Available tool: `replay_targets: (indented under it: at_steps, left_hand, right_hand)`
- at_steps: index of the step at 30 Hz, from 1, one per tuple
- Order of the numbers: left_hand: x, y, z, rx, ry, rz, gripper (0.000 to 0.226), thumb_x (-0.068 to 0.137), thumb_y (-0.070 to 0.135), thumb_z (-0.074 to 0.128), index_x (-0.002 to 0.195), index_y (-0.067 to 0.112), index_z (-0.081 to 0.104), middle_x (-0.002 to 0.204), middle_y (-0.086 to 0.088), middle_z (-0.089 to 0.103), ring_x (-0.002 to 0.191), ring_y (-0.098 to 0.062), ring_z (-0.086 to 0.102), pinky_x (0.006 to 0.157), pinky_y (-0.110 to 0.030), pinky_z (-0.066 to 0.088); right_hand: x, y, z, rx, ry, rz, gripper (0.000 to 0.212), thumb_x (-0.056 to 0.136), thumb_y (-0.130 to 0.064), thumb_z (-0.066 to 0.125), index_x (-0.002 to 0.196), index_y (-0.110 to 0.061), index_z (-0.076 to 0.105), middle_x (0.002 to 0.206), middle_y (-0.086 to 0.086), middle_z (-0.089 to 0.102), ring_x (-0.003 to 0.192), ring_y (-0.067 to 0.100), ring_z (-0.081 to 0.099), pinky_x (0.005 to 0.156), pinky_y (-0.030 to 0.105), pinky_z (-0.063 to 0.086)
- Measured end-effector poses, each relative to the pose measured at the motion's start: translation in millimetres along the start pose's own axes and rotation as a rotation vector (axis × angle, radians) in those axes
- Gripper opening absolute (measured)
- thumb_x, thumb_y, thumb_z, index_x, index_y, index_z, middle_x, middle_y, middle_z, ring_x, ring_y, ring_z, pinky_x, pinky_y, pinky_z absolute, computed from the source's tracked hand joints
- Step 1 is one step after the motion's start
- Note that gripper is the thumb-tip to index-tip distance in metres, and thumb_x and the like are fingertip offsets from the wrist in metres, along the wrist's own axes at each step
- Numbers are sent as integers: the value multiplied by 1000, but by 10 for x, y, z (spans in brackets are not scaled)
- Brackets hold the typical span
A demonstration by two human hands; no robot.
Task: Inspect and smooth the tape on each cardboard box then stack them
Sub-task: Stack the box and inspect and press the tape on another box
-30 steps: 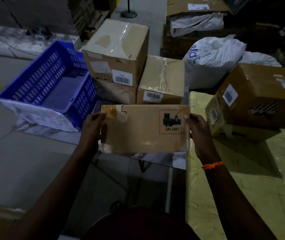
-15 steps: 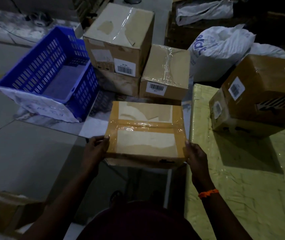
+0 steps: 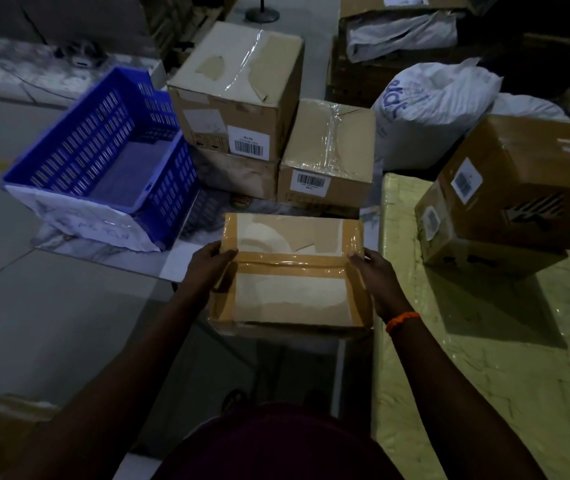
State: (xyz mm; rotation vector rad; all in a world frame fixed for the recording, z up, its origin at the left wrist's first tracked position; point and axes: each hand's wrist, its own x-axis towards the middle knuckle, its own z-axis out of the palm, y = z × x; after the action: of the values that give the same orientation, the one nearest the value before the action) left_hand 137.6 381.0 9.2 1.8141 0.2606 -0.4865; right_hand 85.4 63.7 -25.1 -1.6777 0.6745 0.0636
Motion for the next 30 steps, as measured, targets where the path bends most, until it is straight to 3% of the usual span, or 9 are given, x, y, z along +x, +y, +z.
replay_targets:
  at_steps: [2,4,8,13,15,22,25,28,30]
  left_hand:
    - [-23,105,65,-44,-3,-2,6,103,24,57,106,25,62,107,-6,67,94,-22,67,74,-34,57]
    - [-67,137,53,-108,-12,40,7,102,18,57,104,21,63,105,-9,68,92,-25,69,77,-38,59]
    - [-60,119,-62,-326,31,19,31,103,30,56,130,14,56,123,-7,65,107,-22,68,82,-43,57]
    - [-104,105,9,-571,119,-17,20,103,53,49,110,38,60,125,0,62,123,-23,58,102,-52,48]
    - [-127,39,68,-578,102,-21,29,102,56,48,119,35,61,130,-4,61,127,-27,56,105,-55,47]
    - [-172,-116,148,-439,35,20,61,88,69,57,129,23,60,130,-1,61,120,-19,57,86,-40,53]
    - [-174,-260,98,-326,23,18,52,95,63,55,126,21,61,131,-3,63,123,-21,58,93,-44,53]
    - [-184,-317,75,-184,69,52,65,87,72,57,127,21,61,131,-4,64,121,-22,61,97,-44,52]
    - [-196,-264,80,3,191,177,69,91,63,62,141,17,52,142,-8,57,128,-24,56,98,-42,52]
  right_hand:
    - [-37,-70,16,-30,16,-35,23,103,-34,60,118,-20,71,103,4,77,93,22,75,93,51,60]
    - [-124,-125,-9,-33,50,-112,17,104,-36,58,109,-26,71,101,2,77,93,22,74,92,50,59]
    - [-301,-229,-109,214,125,-206,15,106,-32,56,114,-29,68,108,-2,75,99,16,73,83,35,58]
    - [-377,-209,-197,355,139,-120,25,111,-29,43,109,-24,67,115,-6,71,122,17,64,107,37,47]
    - [-390,-132,-196,364,158,-68,26,112,-32,41,108,-26,66,118,-5,69,126,22,61,112,41,45]
    - [-549,145,-231,392,180,-18,29,112,-37,40,113,-26,66,118,-2,71,119,19,65,105,42,50]
    - [-588,180,-241,384,194,-6,29,111,-35,41,114,-21,67,112,-2,72,113,18,67,103,43,52]
    - [-596,198,-231,213,318,-61,29,109,-40,47,106,-23,69,105,-2,73,108,20,68,99,47,55]
    - [-623,158,-221,-7,459,-215,35,106,-47,51,118,-19,68,118,4,71,113,21,65,96,40,53]
